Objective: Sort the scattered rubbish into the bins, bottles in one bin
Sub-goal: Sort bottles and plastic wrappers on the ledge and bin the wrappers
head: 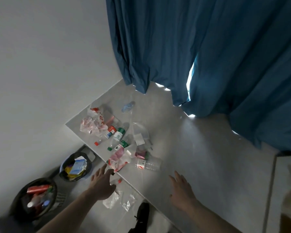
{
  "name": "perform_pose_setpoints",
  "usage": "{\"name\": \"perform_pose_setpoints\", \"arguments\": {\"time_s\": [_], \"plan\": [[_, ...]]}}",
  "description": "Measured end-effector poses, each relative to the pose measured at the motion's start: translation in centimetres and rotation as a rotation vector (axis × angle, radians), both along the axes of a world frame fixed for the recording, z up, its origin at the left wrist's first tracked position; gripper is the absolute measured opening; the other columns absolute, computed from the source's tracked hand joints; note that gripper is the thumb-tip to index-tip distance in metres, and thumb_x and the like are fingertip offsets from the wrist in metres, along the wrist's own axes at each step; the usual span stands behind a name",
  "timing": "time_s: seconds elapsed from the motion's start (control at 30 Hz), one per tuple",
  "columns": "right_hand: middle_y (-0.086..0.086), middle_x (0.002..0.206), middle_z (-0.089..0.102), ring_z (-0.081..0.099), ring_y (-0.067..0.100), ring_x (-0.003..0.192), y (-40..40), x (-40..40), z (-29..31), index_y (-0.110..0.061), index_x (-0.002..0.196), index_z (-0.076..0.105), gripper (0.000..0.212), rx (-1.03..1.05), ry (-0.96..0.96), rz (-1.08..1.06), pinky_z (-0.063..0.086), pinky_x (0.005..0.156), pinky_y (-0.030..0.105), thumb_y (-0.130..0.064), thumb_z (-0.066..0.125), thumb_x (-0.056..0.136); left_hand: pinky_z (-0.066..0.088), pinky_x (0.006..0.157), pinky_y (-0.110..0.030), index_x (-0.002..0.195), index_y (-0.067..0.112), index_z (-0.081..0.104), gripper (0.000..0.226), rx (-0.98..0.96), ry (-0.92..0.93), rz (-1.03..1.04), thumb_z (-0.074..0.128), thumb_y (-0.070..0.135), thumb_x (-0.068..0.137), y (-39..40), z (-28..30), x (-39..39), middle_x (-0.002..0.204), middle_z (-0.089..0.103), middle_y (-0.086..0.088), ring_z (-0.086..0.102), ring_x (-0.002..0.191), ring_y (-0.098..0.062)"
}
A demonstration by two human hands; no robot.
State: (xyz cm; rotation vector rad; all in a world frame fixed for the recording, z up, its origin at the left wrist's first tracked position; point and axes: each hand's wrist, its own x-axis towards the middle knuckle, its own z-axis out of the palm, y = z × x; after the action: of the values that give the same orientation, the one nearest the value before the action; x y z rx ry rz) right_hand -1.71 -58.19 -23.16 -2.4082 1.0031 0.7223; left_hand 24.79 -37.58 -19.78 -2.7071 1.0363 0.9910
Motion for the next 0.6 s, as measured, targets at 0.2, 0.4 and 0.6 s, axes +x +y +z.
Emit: {"name": "perform_pose_setpoints", "arguments": {"time_s": [0.2, 0.4, 0.6], "plan": [[0.004, 0.168, 0.001, 0.012, 0.031, 0.153, -4.6, 7.6, -4.8, -0.025, 0.159, 0.013, 0.081, 0.016, -0.009, -0.014, 0.027, 0.121, 0.044, -0.036, 0.059, 0.094, 0.022, 0.120, -0.056, 0.158, 0.033, 0.020, 0.082, -0.010, 0.024, -0.035, 0.065, 0.041, 0.090, -6.9, -5.5, 5.7, 0.169, 0.001, -0.001, 0.008, 0.154, -0.034], [0.006, 0.166, 0.012, 0.017, 0.029, 0.152, -8.5, 16.9, -13.4, -0.025, 0.158, 0.018, 0.090, 0.022, -0.092, 0.002, 0.030, 0.120, 0.040, -0.044, 0.070, 0.087, 0.016, 0.121, -0.063, 0.158, 0.037, 0.011, 0.102, 0.022, 0.006, -0.159, 0.077, 0.037, 0.081, -12.1, -16.0, 9.4, 0.168, -0.015, 0.001, -0.010, 0.154, -0.032], [0.000, 0.139, 0.049, 0.048, 0.025, 0.128, -7.1, 19.8, -24.0, -0.026, 0.148, 0.039, 0.082, 0.029, -0.090, 0.109, 0.047, 0.102, 0.040, -0.035, 0.076, 0.075, -0.007, 0.115, -0.072, 0.157, 0.037, -0.013, 0.127, 0.086, -0.024, -0.352, 0.084, 0.032, 0.075, -13.5, -24.9, 10.2, 0.160, -0.033, -0.005, -0.029, 0.148, -0.037]]}}
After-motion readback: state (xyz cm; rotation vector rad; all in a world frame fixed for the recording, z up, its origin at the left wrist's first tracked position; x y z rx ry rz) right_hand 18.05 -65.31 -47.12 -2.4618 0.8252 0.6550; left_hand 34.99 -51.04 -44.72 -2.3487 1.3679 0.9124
